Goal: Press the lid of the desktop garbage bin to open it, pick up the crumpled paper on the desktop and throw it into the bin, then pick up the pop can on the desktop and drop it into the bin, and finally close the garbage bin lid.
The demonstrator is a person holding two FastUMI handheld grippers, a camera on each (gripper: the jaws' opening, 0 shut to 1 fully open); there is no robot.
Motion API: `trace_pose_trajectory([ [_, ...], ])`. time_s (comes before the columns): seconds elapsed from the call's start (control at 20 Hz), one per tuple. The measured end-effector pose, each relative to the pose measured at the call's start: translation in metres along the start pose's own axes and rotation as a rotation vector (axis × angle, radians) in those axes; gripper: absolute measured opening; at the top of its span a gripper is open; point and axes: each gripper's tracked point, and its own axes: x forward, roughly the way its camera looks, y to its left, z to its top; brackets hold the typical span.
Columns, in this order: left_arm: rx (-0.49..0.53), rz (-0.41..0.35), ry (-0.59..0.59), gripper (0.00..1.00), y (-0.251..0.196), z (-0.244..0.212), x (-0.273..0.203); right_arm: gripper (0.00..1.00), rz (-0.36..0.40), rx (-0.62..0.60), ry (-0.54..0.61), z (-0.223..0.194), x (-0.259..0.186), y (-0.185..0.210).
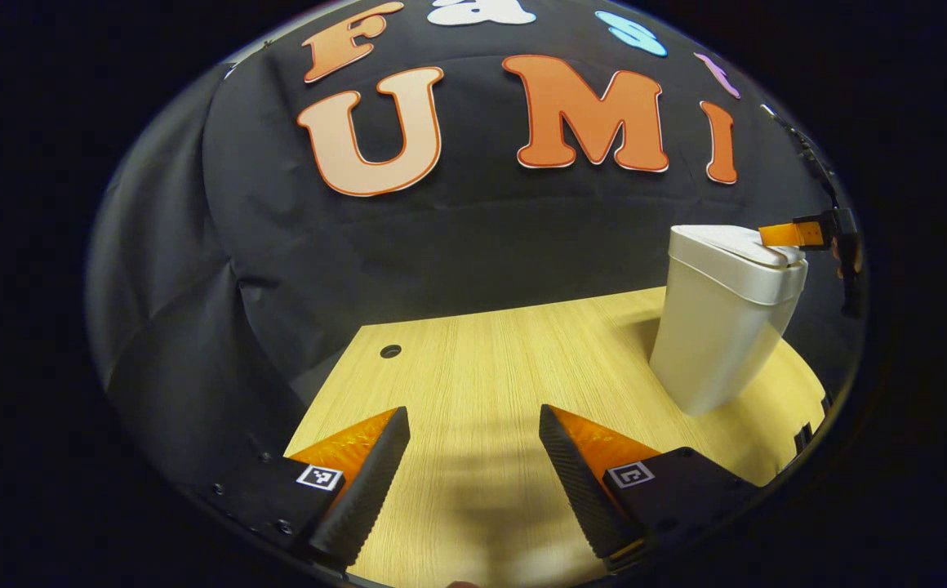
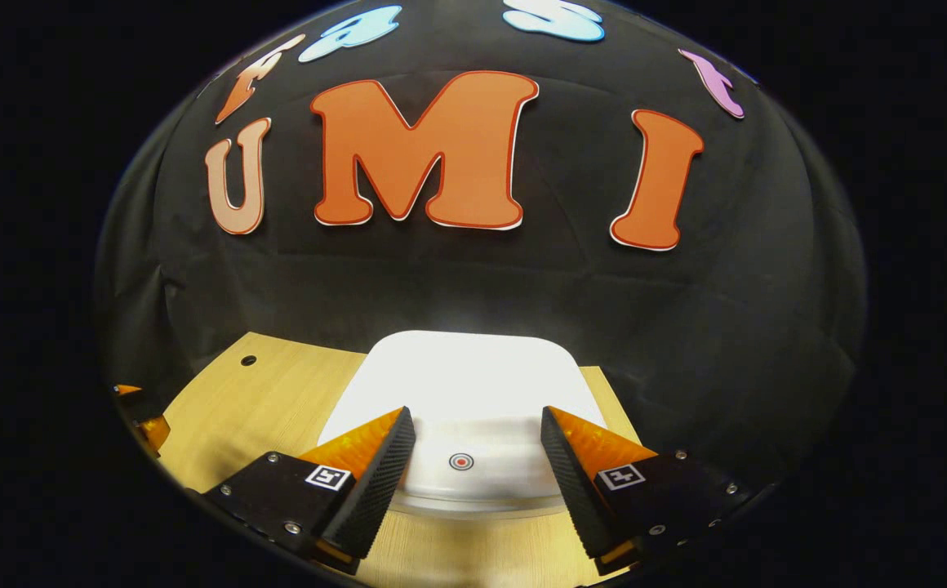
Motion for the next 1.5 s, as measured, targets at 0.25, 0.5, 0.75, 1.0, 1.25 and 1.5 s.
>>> trace_pose_trajectory([
  [0.25, 0.018, -0.027, 0.007, 1.0, -0.01, 0.0, 0.002, 0.94, 0.004, 0.011, -0.019, -0.004, -0.005, 0.003],
  [0.5, 0.027, -0.043, 0.012, 1.0, -0.019, -0.001, 0.006, 0.96, 0.028, 0.013, -0.065, -0.008, -0.008, 0.009],
  [0.75, 0.028, -0.058, 0.011, 1.0, -0.025, 0.0, 0.008, 0.97, 0.037, 0.041, -0.046, -0.013, -0.005, 0.01],
  [1.0, 0.021, -0.073, 0.013, 1.0, -0.026, 0.0, 0.009, 0.98, 0.042, 0.056, -0.056, -0.015, -0.004, 0.01],
  [1.25, 0.035, -0.082, -0.013, 1.0, -0.026, 0.007, 0.008, 0.97, 0.047, 0.058, -0.102, -0.012, -0.006, 0.009],
  [1.5, 0.047, -0.092, -0.024, 1.0, -0.022, 0.012, 0.012, 0.96, 0.056, 0.059, -0.113, -0.011, -0.01, 0.011],
])
